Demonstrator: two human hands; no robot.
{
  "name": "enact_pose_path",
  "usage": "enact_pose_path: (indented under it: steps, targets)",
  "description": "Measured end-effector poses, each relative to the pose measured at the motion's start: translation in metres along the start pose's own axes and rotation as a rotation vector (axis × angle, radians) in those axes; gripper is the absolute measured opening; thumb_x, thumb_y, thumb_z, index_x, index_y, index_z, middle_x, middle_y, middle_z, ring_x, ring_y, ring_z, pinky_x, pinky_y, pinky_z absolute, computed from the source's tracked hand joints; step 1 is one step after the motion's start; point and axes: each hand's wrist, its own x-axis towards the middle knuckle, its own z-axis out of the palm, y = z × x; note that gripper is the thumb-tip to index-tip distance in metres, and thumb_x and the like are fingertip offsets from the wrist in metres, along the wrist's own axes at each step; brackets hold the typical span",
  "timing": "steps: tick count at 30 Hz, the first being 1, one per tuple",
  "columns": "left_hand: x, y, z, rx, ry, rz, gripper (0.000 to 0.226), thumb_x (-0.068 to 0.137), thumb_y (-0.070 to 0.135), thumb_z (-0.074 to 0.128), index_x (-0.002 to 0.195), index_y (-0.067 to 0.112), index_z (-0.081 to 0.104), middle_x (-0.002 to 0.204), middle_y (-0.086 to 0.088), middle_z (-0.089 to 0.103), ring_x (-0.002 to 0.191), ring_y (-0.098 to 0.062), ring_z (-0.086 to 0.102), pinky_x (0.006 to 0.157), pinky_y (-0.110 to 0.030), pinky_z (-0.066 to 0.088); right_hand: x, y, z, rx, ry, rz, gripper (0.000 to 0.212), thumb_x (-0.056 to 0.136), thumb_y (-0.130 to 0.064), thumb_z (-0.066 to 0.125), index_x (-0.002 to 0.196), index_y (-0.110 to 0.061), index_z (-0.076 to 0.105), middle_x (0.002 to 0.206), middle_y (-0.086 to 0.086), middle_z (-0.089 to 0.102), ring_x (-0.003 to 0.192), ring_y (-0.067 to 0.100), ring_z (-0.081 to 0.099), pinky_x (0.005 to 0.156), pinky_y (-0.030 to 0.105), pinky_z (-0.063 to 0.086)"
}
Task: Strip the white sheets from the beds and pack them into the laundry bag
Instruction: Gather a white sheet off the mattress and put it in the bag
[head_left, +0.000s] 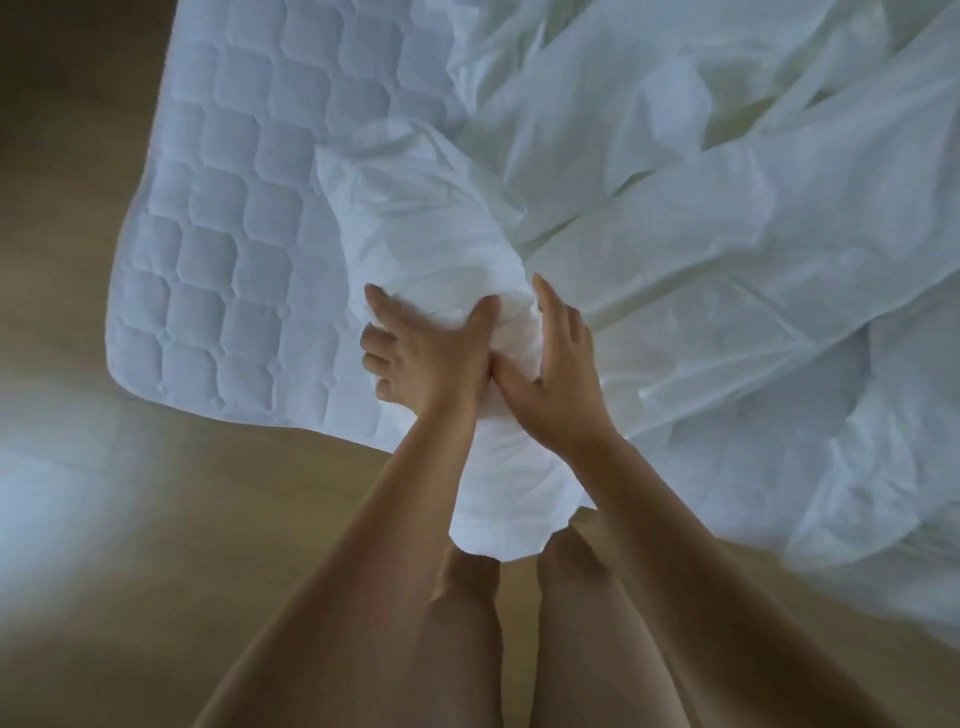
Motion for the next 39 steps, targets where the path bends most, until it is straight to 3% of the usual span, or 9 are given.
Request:
enact_pose_path:
  steps: [5,10,14,18,20,23,29,34,39]
  targets:
    - [0.003,0.014,-0.004,0.009,-0.165,0.024,0.098,0.078,0.052,0.065,0.152,0.030,0.004,0.150,-0.006,0.020,0.136,-0.027,0.021,0.109,-0.043,0.020,0.013,0.021,-0.036,-0.110,-0.282,0.152,0.095,0.075,-0.052,0.071,0.151,-0.024,0.021,0.152,0.001,0.030,0.139,0.021,0.029,0.111,0.036,0.027]
    - [-0.012,0.023,-0.018,0.161,-0.461,0.361,0.074,0.089,0.038,0.055,0.150,0.041,0.012,0.143,-0.004,0.025,0.135,-0.027,0.023,0.103,-0.037,0.027,-0.004,-0.003,-0.049,-0.111,-0.037,0.064,0.073,0.086,-0.022,0.059,0.149,-0.017,0.024,0.151,0.006,0.029,0.138,0.025,0.027,0.108,0.033,0.027]
    - [-0.021,0.063,0.002,0.432,-0.482,0.550,0.062,0.094,0.048,0.042,0.150,0.034,0.019,0.151,-0.005,0.024,0.140,-0.025,0.022,0.109,-0.045,0.018,-0.018,-0.005,-0.039,-0.352,-0.135,0.136,0.117,0.071,-0.058,0.070,0.151,-0.026,-0.010,0.160,0.003,-0.012,0.147,0.025,-0.006,0.115,0.048,0.016]
    - [-0.025,0.081,0.023,0.119,-0.698,0.618,0.033,0.087,0.038,0.054,0.120,0.034,0.054,0.131,-0.003,0.052,0.125,-0.016,0.046,0.106,-0.035,0.035,0.018,0.028,-0.073,-0.246,-0.057,0.218,0.130,0.055,-0.064,0.078,0.152,-0.029,-0.002,0.159,0.003,0.007,0.145,0.026,0.013,0.113,0.047,0.027]
    - [-0.027,0.075,0.028,-0.025,-0.563,0.729,0.041,0.088,0.026,0.058,0.129,0.022,0.053,0.130,0.000,0.054,0.112,-0.004,0.048,0.099,-0.017,0.038,0.033,0.044,-0.102,-0.164,-0.086,0.217,0.131,0.046,-0.061,0.083,0.151,-0.029,0.012,0.154,0.002,0.024,0.140,0.024,0.026,0.112,0.044,0.030]
    - [-0.021,0.053,0.046,0.198,-0.186,0.998,0.065,0.084,0.040,0.061,0.144,0.021,0.041,0.148,-0.003,0.039,0.134,-0.015,0.031,0.110,-0.033,0.024,0.049,0.063,-0.141,-0.177,-0.082,0.218,0.127,0.041,-0.062,0.085,0.149,-0.027,0.028,0.147,0.004,0.038,0.135,0.024,0.036,0.111,0.041,0.031]
    - [-0.025,0.057,0.083,0.035,-0.259,0.543,0.120,0.070,0.056,0.075,0.152,0.031,-0.008,0.158,-0.009,-0.016,0.147,-0.027,-0.008,0.116,-0.046,0.013,0.026,0.048,-0.135,-0.234,0.157,-0.019,0.082,0.078,-0.035,0.061,0.149,-0.014,0.026,0.147,0.013,0.035,0.133,0.034,0.032,0.108,0.041,0.028]
    - [-0.036,0.089,0.101,-0.075,-0.214,0.347,0.135,0.059,0.053,0.085,0.152,0.024,-0.009,0.157,-0.003,-0.002,0.145,-0.024,0.008,0.118,-0.037,0.019,0.008,0.044,-0.116,-0.457,-0.006,-0.003,0.116,0.071,-0.058,0.069,0.152,-0.026,-0.008,0.158,0.011,-0.015,0.145,0.030,-0.014,0.114,0.051,0.010]
    - [-0.051,0.100,0.106,-0.144,-0.248,0.469,0.094,0.075,0.032,0.079,0.150,0.021,0.023,0.148,-0.001,0.022,0.134,-0.013,0.030,0.112,-0.030,0.031,0.061,0.076,-0.174,-0.278,-0.137,0.052,0.131,0.053,-0.056,0.085,0.152,-0.032,0.002,0.160,0.005,0.000,0.146,0.026,0.004,0.114,0.053,0.022]
